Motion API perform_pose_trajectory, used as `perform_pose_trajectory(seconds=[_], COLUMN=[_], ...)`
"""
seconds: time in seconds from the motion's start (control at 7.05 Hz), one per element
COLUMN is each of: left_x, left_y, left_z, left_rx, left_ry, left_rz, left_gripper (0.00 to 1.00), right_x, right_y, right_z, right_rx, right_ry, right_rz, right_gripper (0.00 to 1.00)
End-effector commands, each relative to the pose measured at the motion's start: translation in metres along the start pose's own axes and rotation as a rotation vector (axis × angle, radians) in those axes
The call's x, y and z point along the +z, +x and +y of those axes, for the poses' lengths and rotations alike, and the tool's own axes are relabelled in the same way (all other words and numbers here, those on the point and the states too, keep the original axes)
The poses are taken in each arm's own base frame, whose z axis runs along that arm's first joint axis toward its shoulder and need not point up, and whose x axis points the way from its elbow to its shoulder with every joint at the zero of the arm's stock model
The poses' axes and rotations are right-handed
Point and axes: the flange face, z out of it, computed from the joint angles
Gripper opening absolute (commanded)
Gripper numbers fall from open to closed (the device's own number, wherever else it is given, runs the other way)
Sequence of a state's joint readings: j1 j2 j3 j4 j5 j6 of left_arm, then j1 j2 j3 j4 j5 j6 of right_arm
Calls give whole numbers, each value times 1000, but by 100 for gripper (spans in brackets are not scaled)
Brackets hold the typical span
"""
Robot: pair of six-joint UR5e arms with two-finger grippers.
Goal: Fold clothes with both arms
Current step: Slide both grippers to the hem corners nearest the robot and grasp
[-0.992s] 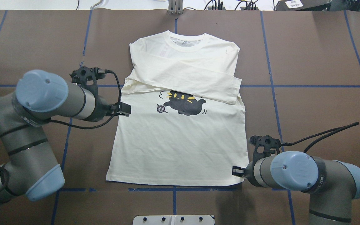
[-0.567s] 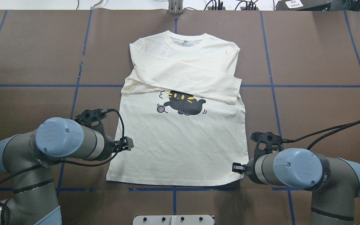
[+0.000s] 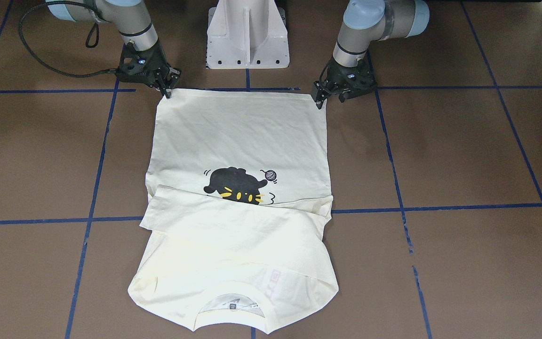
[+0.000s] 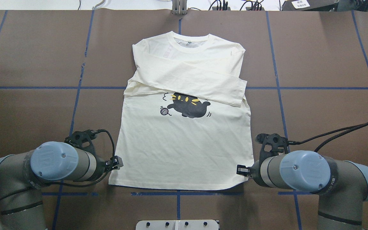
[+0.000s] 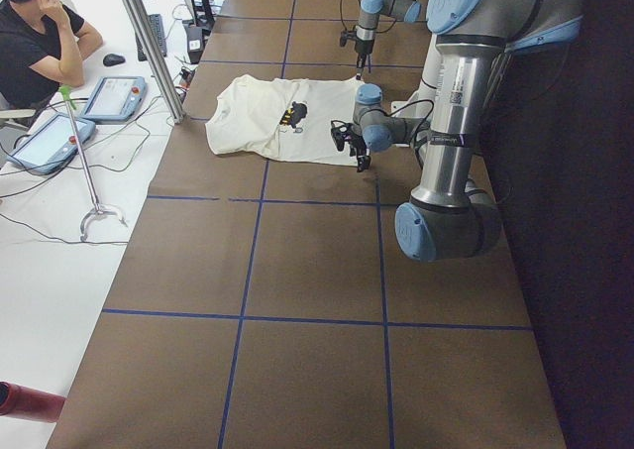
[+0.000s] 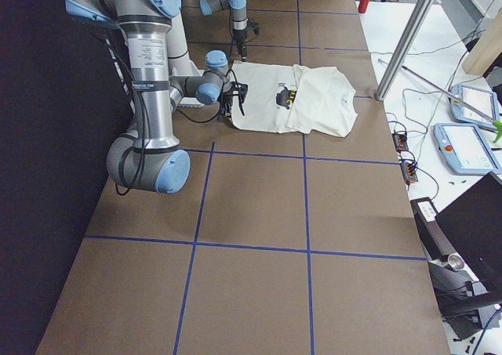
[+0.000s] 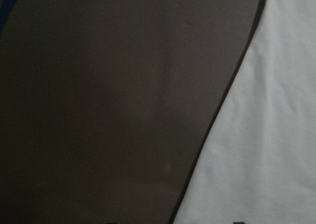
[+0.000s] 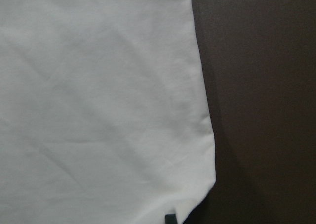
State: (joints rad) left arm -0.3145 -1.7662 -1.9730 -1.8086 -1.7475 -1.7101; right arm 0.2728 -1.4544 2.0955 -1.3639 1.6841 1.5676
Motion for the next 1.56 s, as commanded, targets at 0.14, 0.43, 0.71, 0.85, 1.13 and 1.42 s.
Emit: perform_pose_trajectory(seconds=[0.14, 0.43, 0.71, 0.85, 1.13, 1.42], left_x=[10, 12, 13, 14, 11, 11], left_y=[3, 3, 3, 3, 8, 7], left_z=[25, 29, 29, 29, 29, 28], left_rx=[-10, -17, -18, -20, -18, -21], left_ry=[-33, -38, -37, -35, -35, -31], left_rz=[-10, -14, -20, -28, -21, -21], left_gripper=[78, 67, 62, 54, 37, 32], right_x=[0, 0, 0, 0, 0, 0], right_y=[2, 2, 2, 3, 3, 4], right_z=[-5, -5, -6, -7, -7, -9], right_rx=[4, 3, 4, 4, 4, 1], right_ry=[5, 6, 6, 7, 7, 9], right_rz=[2, 3, 5, 5, 6, 7], right_gripper=[0, 0, 0, 0, 0, 0])
